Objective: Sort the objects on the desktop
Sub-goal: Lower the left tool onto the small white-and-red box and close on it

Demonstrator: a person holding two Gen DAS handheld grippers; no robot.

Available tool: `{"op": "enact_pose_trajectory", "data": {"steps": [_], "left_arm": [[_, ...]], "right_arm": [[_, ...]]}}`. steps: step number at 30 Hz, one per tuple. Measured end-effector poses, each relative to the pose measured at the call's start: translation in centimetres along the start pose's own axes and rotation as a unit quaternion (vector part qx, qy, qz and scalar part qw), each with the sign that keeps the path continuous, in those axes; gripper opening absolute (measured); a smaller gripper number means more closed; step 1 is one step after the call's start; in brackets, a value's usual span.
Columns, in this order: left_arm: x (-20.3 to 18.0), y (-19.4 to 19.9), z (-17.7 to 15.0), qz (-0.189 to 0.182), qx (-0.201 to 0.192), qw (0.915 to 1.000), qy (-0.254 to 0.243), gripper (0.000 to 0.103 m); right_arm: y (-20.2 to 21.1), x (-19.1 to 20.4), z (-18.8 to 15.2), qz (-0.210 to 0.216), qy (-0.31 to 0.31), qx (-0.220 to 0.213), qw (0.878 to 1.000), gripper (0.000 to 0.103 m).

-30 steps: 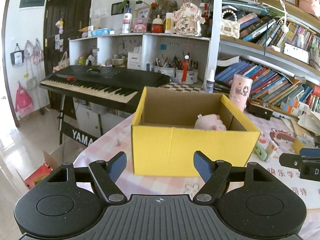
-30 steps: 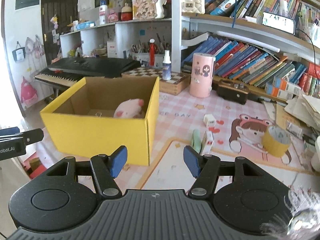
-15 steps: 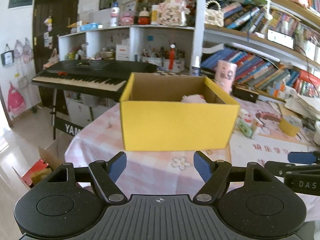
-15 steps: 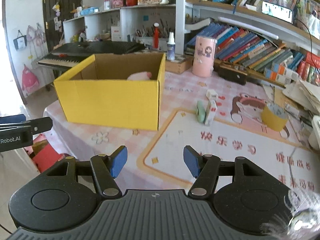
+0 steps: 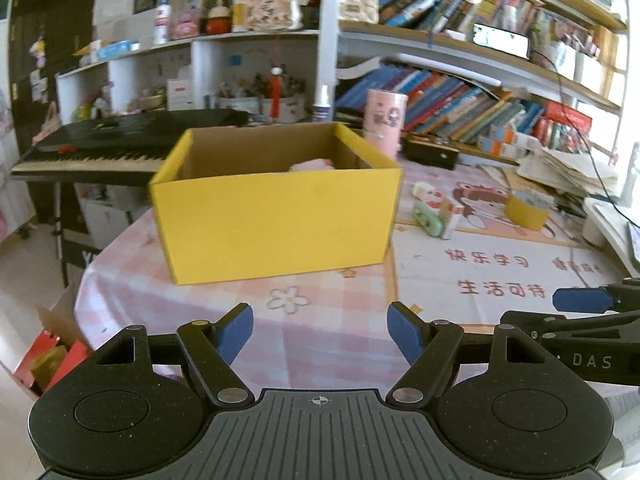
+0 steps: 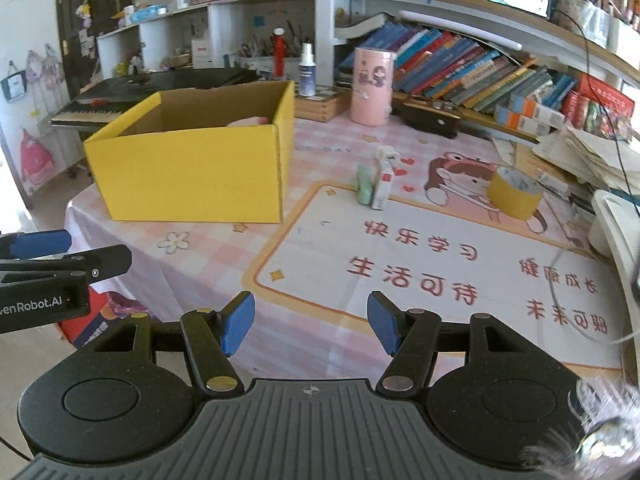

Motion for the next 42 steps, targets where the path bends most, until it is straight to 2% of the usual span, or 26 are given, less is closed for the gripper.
{"op": "enact_pose_trajectory", "data": {"steps": [8, 20, 33, 39, 42], "left_arm": [[-3.7, -1.8, 0.8, -0.034, 0.008, 0.9990, -0.028, 0.076], [-9.6, -5.0, 2.7, -0.060, 0.019, 0.9968, -0.049, 0.076], [-14.7, -9.1, 5.0, -0.056, 0.022, 0.9969, -0.050, 0.075], [-17.1, -10.9, 5.9, -0.043, 0.021, 0.9976, -0.050, 0.074], [-18.0, -11.7, 6.3, -0.032, 0.019, 0.9979, -0.053, 0.068]], "right_arm": [[0.0, -3.7, -0.3, -0.028, -0.035, 0.005, 0.999, 0.060], [-1.2, -10.6, 0.8, -0.046, -0.066, 0.016, 0.997, 0.060], [-3.6, -16.9, 2.9, -0.046, -0.068, 0.026, 0.996, 0.060], [-4.5, -19.7, 3.8, -0.045, -0.064, 0.027, 0.997, 0.060], [-4.9, -21.0, 4.2, -0.043, -0.061, 0.026, 0.997, 0.060]]}}
Point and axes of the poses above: each gripper's, at about its wrist camera, not at the fingertips, and y roughly against the way its jaws point, x to its left, z to its top, the point moved 9 cm from there along -y, roughly the way its jaws point, and after that the axes turned 5 degrees about z, right-handed, at the moved point
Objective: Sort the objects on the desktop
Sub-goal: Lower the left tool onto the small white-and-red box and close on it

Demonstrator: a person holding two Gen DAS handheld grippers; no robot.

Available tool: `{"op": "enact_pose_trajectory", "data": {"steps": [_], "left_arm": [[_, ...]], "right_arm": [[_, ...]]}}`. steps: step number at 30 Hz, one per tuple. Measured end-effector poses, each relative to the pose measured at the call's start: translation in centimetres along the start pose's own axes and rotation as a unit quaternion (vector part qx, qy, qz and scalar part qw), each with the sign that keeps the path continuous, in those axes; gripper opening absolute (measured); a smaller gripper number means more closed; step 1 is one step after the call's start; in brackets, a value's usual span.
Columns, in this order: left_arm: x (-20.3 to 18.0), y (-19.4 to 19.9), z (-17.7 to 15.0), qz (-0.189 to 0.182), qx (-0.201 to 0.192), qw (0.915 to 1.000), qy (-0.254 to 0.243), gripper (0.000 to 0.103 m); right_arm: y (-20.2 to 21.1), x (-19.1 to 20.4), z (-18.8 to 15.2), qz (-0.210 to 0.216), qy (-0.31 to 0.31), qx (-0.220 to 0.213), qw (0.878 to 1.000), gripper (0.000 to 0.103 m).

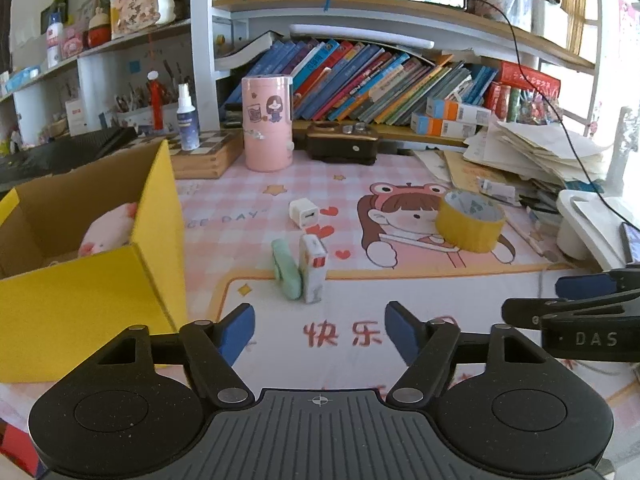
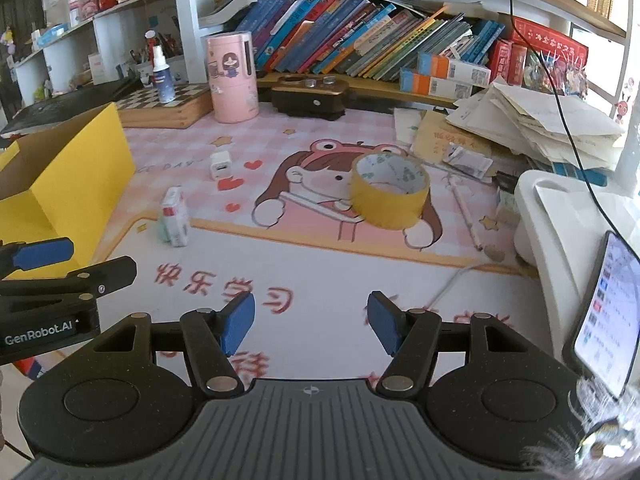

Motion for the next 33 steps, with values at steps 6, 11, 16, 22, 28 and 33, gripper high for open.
{"op": "enact_pose_trajectory", "data": {"steps": [6, 11, 16, 22, 28, 33], "left_arm": [[-0.4, -2.5, 0.8, 0.037, 0.006, 0.9993, 0.009, 0.054], [-0.3, -4.1, 1.5, 0.063, 0.008, 0.9978, 0.021, 0.051], [-0.5, -5.6, 2.1, 0.076, 0.013, 0.9969, 0.019, 0.050], [-1.0, -6.8, 2.6, 0.082, 0.016, 0.9964, 0.011, 0.046], [-1.6, -8.3, 2.7, 0.082, 0.026, 0.9963, -0.003, 0.036], [-1.7, -9.4, 2.7, 0.089, 0.034, 0.9954, -0.014, 0.022]], "right_arm": [[-1.1, -2.1, 1.0, 0.009, 0.003, 0.003, 1.000, 0.061], [-2.1, -3.3, 2.0, 0.021, 0.009, 0.006, 1.000, 0.061], [-3.0, -4.2, 2.9, 0.029, 0.011, 0.006, 0.999, 0.062], [-3.9, -5.0, 3.8, 0.036, 0.009, 0.004, 0.999, 0.065], [-4.8, -5.7, 4.1, 0.037, 0.006, 0.010, 0.999, 0.067], [-5.5, -6.1, 4.3, 0.037, 0.002, 0.014, 0.999, 0.069]]}}
Point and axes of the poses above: each gripper's, at about its wrist camera, not at the fingertips, and y roughly against the way its jaws point, x to its left, z to its top, the point moved 9 cm from there along -y, roughly the way its jaws point, and after that the axes turned 5 degrees about z, right-handed, at the moved point
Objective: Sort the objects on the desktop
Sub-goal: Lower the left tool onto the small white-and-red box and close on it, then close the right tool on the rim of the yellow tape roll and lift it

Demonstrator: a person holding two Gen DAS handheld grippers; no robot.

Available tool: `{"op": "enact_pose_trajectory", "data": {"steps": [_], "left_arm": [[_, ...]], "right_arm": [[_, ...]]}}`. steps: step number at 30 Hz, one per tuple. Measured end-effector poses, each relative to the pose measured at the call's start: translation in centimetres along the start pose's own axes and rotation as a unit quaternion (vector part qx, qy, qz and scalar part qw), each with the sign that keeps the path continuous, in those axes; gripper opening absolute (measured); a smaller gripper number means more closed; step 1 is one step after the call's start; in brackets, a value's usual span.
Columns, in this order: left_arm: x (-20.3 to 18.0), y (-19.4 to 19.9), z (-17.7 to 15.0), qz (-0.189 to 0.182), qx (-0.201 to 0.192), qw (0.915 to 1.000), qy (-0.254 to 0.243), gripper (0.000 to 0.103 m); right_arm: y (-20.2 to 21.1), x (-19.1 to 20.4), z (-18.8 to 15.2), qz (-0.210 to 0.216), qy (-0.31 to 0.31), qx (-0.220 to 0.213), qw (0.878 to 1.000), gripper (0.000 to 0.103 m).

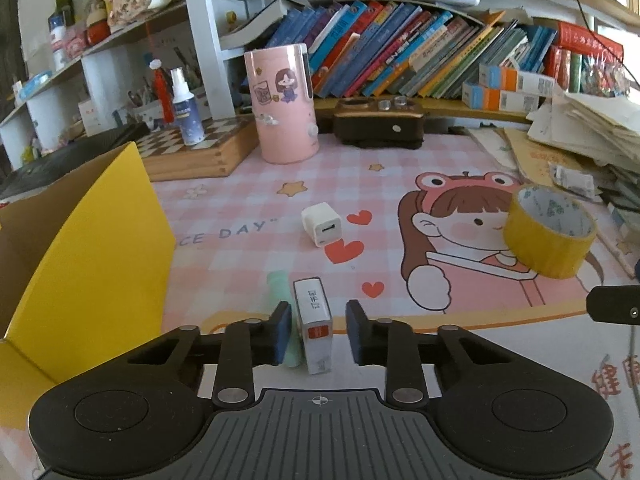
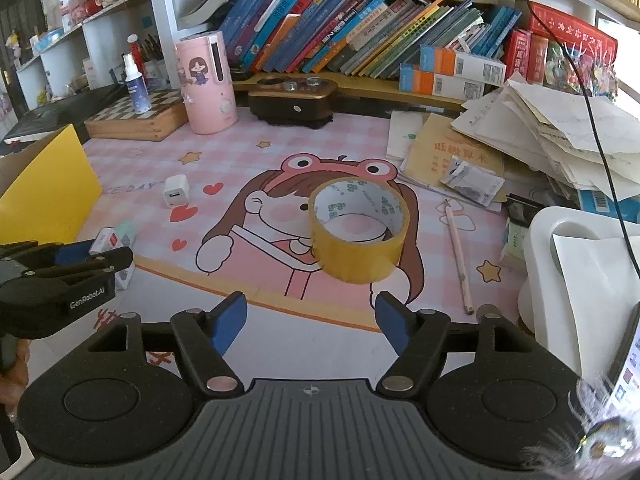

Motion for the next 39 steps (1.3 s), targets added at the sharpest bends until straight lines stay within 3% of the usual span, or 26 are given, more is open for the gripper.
{"op": "enact_pose_trajectory", "data": {"steps": [2, 9, 16, 26, 33, 35, 36, 39], "left_arm": [[0.0, -0.4, 0.0, 0.002, 0.003, 1.0000, -0.002, 0.013], [0.2, 1.0, 0.3, -0.012, -0.004, 0.9999, 0.010, 0.013], [1.2, 5.3, 1.3, -0.055, -0.036, 0.9967, 0.048, 0.013], [2.7, 7.7, -0.4, -0.051, -0.018, 0.9960, 0.071, 0.013], [3.8, 8.7, -0.8, -0.037, -0.022, 0.9955, 0.084, 0.013], [4.0, 8.9, -1.0, -0.035, -0.021, 0.9955, 0.085, 0.013], [4.1, 9.0, -1.1, -0.034, -0.021, 0.9954, 0.087, 0.013], [4.4, 9.2, -1.2, -0.033, -0.023, 0.9949, 0.093, 0.013]], "right_arm": [[-0.3, -0.1, 0.1, 0.000, -0.001, 0.001, 1.000, 0.070], [-1.9, -0.9, 1.1, -0.007, 0.002, -0.007, 1.000, 0.083], [-5.0, -2.4, 2.6, -0.023, 0.014, -0.012, 1.000, 0.094], [-10.3, -4.0, 3.9, -0.022, 0.001, 0.010, 1.000, 0.099], [-12.3, -4.0, 4.3, -0.025, 0.018, 0.015, 0.999, 0.099], [-12.5, -4.2, 4.7, -0.031, 0.016, 0.008, 0.999, 0.091], [-12.4, -4.2, 4.8, -0.031, 0.016, 0.004, 0.999, 0.081], [-12.3, -3.9, 5.0, -0.025, 0.019, 0.009, 0.999, 0.081]]}}
Point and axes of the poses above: each gripper's, at about its wrist camera, not at the fingertips, and y roughly against the way its jaws point, x to its left, z to its top, the point moved 9 cm from there along -y, roughly the way its jaws point, and after that the axes turned 5 degrees about z, right-handed, at the moved point
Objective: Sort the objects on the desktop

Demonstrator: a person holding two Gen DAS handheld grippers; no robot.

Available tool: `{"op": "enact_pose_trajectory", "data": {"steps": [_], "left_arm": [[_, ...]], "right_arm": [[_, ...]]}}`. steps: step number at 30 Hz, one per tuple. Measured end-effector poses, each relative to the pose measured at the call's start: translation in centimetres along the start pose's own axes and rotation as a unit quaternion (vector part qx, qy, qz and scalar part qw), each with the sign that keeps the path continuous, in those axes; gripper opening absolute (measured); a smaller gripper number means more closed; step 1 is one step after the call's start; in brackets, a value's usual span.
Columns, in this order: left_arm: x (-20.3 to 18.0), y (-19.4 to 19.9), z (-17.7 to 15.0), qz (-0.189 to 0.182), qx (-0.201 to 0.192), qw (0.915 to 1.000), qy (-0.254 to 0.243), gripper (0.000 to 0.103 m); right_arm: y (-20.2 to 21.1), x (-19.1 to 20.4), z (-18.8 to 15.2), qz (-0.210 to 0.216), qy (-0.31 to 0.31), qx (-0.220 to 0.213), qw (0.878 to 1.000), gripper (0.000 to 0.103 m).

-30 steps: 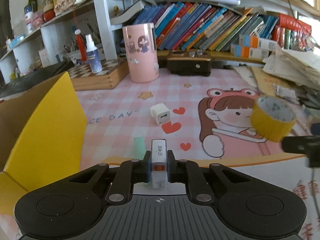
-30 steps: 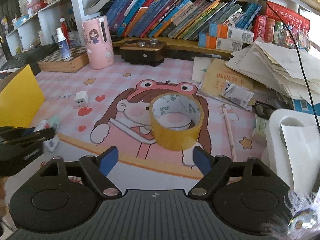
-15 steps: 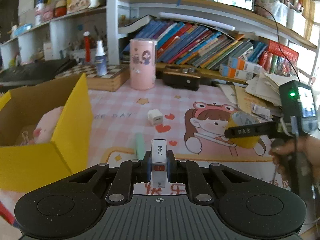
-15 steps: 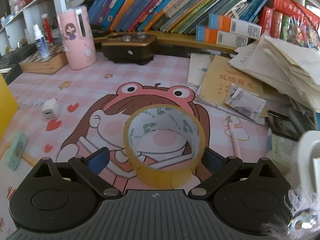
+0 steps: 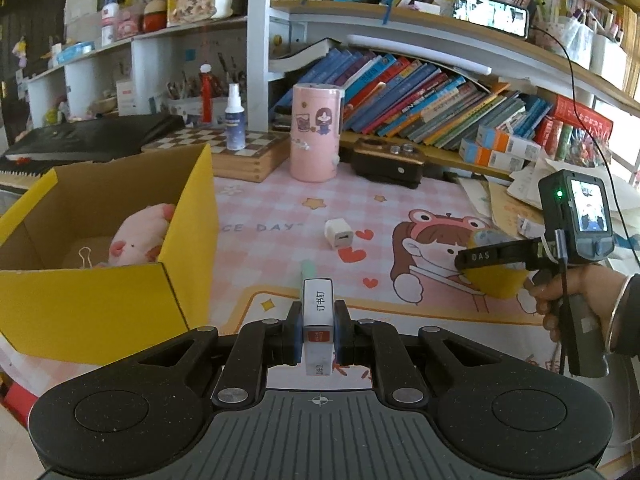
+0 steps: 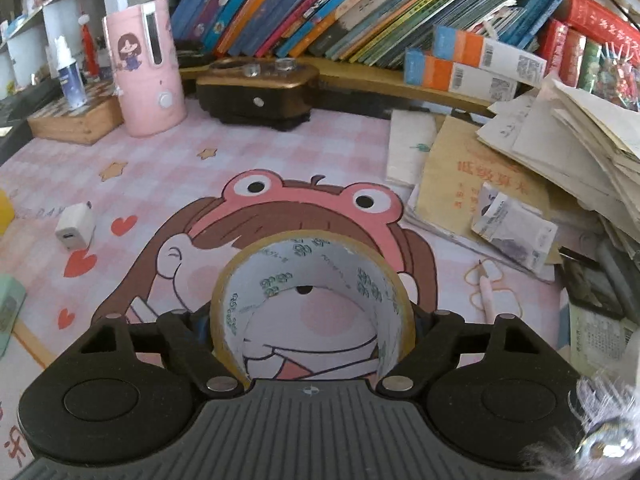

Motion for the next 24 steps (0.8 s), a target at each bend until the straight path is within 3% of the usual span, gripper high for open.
{"op": "enact_pose_trajectory", "data": {"steps": [11, 24], "left_arm": [[0.9, 0.2, -0.2, -0.016, -0.007, 0.9997, 0.015, 0.013], [4.7, 2.2, -1.4, -0.031, -0.015, 0.9989, 0.033, 0.013]], "right_arm": [[4.9, 2.9, 0.2, 0.025, -0.001, -0.027, 0.999, 0.081], [13.4, 10.6, -2.3, 0.072, 0.002, -0.041, 0.997, 0.081]]}}
Point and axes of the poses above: each gripper's, at about its wrist camera, not at the fingertips, and y roughly against the way its jaws point, x to its left, z to its top, the point moved 9 cm from there along -y, roughly the way its jaws point, and after that the axes turned 5 degrees about z, right-handed, at the moved point
